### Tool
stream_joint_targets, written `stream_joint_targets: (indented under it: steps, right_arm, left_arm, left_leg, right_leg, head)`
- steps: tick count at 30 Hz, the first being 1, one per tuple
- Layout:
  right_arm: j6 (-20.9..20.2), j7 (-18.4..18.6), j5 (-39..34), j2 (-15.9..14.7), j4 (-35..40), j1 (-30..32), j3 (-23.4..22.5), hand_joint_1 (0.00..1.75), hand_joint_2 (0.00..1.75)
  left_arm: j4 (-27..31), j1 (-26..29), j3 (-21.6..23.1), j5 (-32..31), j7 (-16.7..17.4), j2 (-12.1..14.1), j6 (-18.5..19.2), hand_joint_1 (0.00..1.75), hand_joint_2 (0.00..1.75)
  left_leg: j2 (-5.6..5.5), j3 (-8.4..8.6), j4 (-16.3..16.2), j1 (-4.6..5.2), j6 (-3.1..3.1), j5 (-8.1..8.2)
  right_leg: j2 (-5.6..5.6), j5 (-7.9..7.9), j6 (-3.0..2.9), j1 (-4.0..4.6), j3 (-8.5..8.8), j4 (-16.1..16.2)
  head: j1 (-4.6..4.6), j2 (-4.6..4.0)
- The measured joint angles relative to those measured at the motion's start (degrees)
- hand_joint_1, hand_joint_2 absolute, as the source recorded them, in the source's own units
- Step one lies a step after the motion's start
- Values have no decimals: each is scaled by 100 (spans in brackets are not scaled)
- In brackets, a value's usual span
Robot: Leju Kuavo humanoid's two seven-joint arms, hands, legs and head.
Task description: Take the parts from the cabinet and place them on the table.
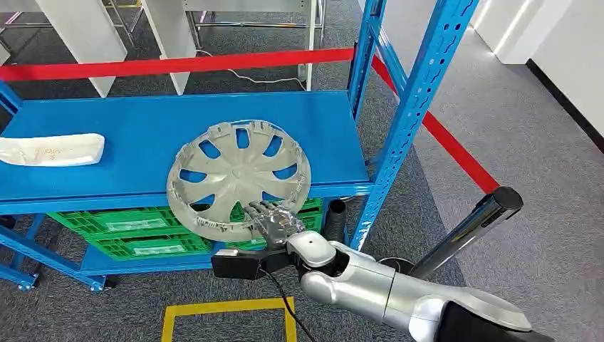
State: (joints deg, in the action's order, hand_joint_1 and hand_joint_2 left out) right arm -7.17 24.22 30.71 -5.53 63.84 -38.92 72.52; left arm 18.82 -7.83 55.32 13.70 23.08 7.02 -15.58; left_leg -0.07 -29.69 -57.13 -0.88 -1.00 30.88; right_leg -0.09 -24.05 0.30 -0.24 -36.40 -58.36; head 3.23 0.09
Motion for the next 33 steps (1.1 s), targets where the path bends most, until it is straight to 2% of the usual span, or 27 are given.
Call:
stream_joint_targets:
  steps: [33]
  right_arm:
    - [0, 0, 0, 0, -7, 0, 0, 0, 0]
  left_arm:
    - [-2, 0, 0, 0, 0, 0, 0, 0, 0]
  left_leg:
    - [0, 0, 0, 0, 0, 0]
  right_leg:
    - [0, 0, 0, 0, 0, 0]
  head:
    - [0, 0]
